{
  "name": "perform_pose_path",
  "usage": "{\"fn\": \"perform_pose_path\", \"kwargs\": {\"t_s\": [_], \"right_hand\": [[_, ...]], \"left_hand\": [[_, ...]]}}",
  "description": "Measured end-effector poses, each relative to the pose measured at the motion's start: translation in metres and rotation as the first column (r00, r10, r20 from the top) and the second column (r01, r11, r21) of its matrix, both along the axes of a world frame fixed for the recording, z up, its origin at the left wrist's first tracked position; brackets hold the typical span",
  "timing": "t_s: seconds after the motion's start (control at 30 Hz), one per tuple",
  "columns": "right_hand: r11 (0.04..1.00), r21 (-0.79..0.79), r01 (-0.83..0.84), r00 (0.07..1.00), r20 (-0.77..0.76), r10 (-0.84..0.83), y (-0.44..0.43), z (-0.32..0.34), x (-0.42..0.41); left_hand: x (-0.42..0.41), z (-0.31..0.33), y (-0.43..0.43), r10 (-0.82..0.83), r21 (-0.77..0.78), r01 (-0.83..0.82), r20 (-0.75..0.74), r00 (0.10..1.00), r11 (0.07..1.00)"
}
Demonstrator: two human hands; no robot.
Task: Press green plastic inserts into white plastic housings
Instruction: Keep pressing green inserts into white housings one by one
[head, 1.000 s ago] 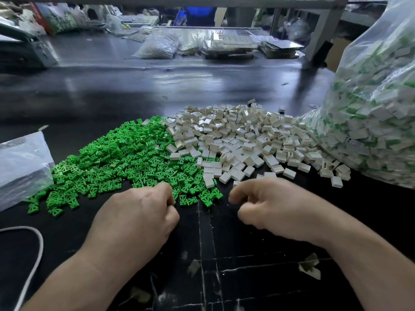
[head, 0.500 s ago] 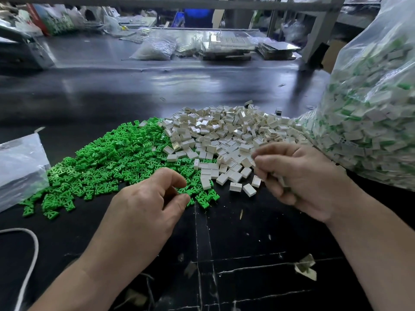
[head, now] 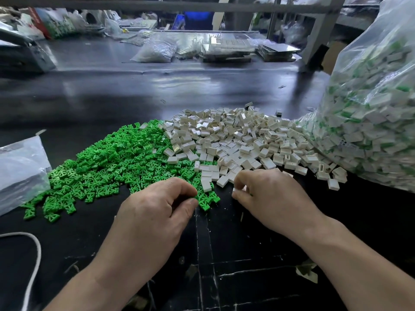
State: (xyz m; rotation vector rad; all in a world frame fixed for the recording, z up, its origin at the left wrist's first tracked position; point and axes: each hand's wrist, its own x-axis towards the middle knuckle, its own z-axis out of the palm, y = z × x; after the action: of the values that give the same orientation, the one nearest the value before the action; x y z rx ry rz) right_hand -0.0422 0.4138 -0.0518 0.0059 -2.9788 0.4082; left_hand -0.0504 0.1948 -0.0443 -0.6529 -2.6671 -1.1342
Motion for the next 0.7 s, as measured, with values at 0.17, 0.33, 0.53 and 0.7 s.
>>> {"fn": "perform_pose_path", "kwargs": {"t_s": [0.17, 0.33, 0.53, 0.7], "right_hand": [[0.825, -0.559, -0.081, 0.993, 0.027, 0.116, -0.002, 0.008, 0.009], [0.644, -0.755, -0.126, 0.975, 0.027, 0.222, -0.009, 0.012, 0.014], [0.609, -0.779, -0.149, 0.958, 0.039, 0.284, -0.013, 0.015, 0.018], [0.344, -0.938, 0.047, 0.948, 0.150, 0.279, -0.017, 0.018, 0.017]], "left_hand": [[0.005, 0.004, 0.006, -0.155, 0.379, 0.043, 0.268, 0.951, 0.925], [0.003, 0.003, 0.008, -0.302, 0.598, 0.053, 0.326, 0.896, 0.800], [0.003, 0.004, 0.009, -0.326, 0.629, 0.050, 0.331, 0.886, 0.776], [0.005, 0.008, 0.011, -0.301, 0.664, -0.010, 0.353, 0.886, 0.748]]}}
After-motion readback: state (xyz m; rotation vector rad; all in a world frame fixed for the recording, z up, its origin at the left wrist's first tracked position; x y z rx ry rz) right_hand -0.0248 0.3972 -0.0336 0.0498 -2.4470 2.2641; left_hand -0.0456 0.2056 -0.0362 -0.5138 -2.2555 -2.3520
